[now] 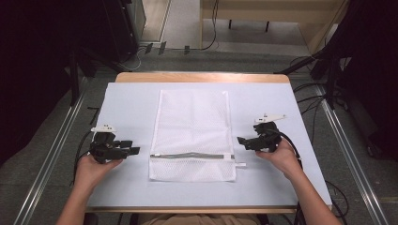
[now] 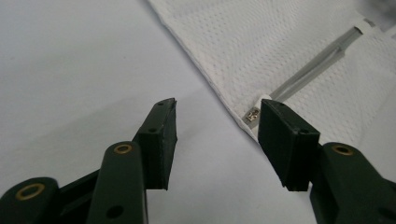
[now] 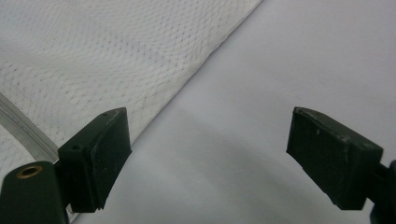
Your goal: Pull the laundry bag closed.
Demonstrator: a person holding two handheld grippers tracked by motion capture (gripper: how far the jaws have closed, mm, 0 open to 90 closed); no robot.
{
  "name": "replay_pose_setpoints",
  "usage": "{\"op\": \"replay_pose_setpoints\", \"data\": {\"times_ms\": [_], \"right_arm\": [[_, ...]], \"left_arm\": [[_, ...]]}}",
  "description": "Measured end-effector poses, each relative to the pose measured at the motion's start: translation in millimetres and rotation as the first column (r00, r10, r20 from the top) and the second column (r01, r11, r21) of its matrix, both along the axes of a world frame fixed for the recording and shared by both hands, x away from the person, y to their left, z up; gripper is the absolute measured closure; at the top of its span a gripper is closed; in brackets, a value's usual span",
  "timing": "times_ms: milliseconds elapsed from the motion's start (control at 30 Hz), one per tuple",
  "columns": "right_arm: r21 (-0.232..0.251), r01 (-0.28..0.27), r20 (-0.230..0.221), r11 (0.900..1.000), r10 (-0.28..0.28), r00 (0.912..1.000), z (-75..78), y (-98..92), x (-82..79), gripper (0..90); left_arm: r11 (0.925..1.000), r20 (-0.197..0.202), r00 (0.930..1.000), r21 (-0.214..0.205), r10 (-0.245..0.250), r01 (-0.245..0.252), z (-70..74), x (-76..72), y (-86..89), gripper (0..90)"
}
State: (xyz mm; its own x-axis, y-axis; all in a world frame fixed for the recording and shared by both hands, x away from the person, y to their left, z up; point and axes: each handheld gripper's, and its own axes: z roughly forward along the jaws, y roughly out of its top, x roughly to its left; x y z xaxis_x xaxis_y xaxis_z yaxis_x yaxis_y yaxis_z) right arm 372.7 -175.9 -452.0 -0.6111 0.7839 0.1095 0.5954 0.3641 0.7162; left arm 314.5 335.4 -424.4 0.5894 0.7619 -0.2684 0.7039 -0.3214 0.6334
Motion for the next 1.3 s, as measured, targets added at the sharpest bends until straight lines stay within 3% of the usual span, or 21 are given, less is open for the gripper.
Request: {"op": "replay_pose_setpoints", "data": {"times_ms": [133, 167, 200, 233, 367, 733, 900, 1300], "right_arm": [[-0.016, -0.012, 0.001, 0.9998, 0.012, 0.9999, 2.1, 0.2, -0.4, 14.7], [-0.031, -0.001, 0.007, 0.9995, 0.001, 1.0, 2.3, -0.3, -0.1, 14.7], [-0.031, -0.001, 0.007, 0.9995, 0.001, 1.0, 2.3, -0.3, -0.1, 14.7], [-0.036, 0.015, -0.001, 0.9992, -0.015, 0.9999, 1.8, -1.7, 0.4, 14.8], [-0.022, 0.013, -0.007, 0.9997, -0.014, 0.9999, 1.0, -3.0, 0.1, 14.6], [-0.001, -0.004, -0.012, 1.0, 0.004, 0.9999, 2.0, -4.8, -4.8, 20.5], [0.002, -0.013, -0.019, 0.9999, 0.013, 0.9997, 1.7, -4.7, -4.7, 25.1], [-0.009, -0.021, -0.016, 0.9997, 0.021, 0.9996, 2.0, -4.5, -5.5, 28.8]], "left_arm": [[1.0, 0.0, 1.0, -0.003, 0.001, -0.001, 0.7, 0.5, -1.7, 52.1], [0.9996, -0.034, 0.9992, -0.022, 0.019, -0.02, 1.3, 1.9, -1.6, 53.1], [0.9996, -0.034, 0.9992, -0.022, 0.019, -0.02, 1.3, 1.9, -1.6, 53.7], [0.9975, -0.084, 0.9955, -0.052, 0.044, -0.049, 1.2, 4.3, -1.1, 54.3], [0.998, -0.108, 0.9929, -0.031, 0.051, -0.055, -0.1, 7.4, -1.7, 47.4], [0.9991, -0.037, 0.9986, -0.015, 0.038, -0.039, -1.6, 8.3, -3.7, 35.6], [0.9987, -0.044, 0.9981, -0.027, 0.043, -0.044, -1.1, 8.6, -3.2, 35.6], [0.9994, -0.041, 0.9986, -0.011, 0.032, -0.032, -0.2, 7.0, -7.1, 36.5]]}}
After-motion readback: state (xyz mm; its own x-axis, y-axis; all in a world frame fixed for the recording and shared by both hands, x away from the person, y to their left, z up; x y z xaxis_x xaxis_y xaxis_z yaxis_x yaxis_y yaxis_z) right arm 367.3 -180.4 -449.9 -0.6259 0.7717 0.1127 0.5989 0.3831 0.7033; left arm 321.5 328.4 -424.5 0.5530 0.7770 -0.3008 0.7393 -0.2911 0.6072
